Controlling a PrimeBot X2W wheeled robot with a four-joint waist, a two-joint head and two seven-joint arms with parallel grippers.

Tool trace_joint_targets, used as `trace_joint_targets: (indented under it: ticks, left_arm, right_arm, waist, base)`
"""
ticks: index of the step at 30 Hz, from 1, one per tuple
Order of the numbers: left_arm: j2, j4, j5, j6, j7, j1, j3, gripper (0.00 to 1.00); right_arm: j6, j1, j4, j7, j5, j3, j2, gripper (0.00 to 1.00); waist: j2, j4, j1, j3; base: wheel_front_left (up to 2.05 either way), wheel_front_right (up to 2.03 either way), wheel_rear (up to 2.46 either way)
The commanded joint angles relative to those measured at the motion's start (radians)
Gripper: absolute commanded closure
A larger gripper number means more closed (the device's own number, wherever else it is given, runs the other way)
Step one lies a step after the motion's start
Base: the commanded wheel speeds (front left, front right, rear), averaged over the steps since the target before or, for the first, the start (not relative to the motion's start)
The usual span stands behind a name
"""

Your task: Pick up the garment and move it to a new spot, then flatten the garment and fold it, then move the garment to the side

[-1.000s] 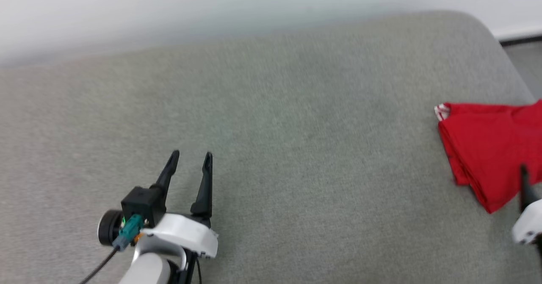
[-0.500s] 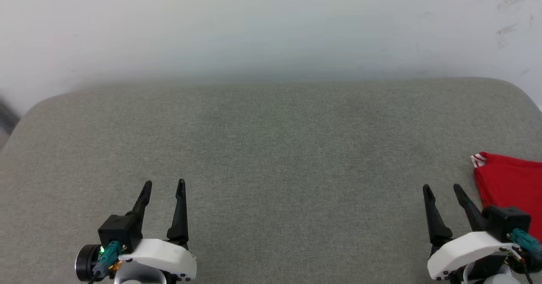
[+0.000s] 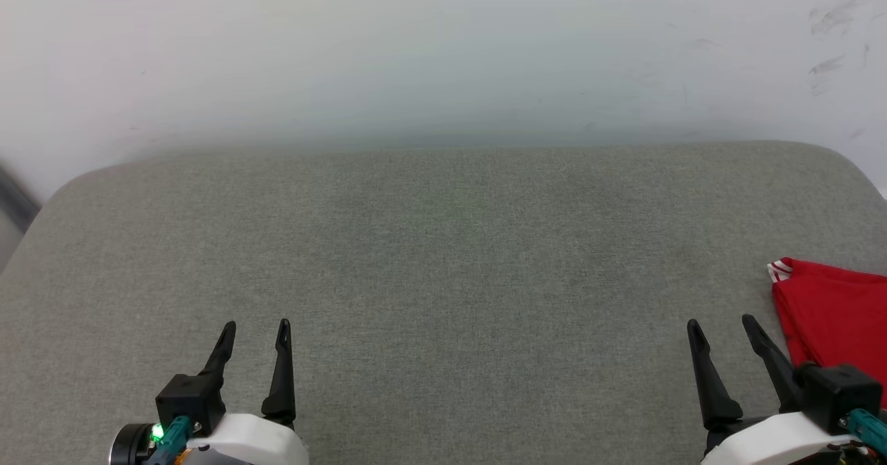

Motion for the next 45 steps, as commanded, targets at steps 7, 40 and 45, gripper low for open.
trace_joint_targets:
  ticks: [7,40,45]
  left_arm:
    - [-0.007,-0.003,0.021,-0.002,-0.002,0.015,0.011,0.0]
    - [-0.079,0.041,-0.197,-0.077,0.07,0.003,0.089,1.0]
    - [-0.09,0.043,-0.269,-0.092,0.092,-0.004,0.112,1.0]
  right_arm:
    - [-0.001,0.022,-0.05,0.021,-0.01,0.007,0.009,0.0]
    - [0.0,-0.023,0.038,0.033,0.275,0.011,-0.007,1.0]
    - [0.0,-0.038,0.057,0.035,0.368,0.01,-0.011,1.0]
  waist:
    - [-0.0001,-0.002,0.0002,0.001]
    - [-0.0001,0.0,0.0002,0.007]
    - [-0.0001,0.001,0.0002,0.009]
  base:
    - [0.0,0.0,0.0]
    - [0.0,0.0,0.0]
    - [0.0,0.0,0.0]
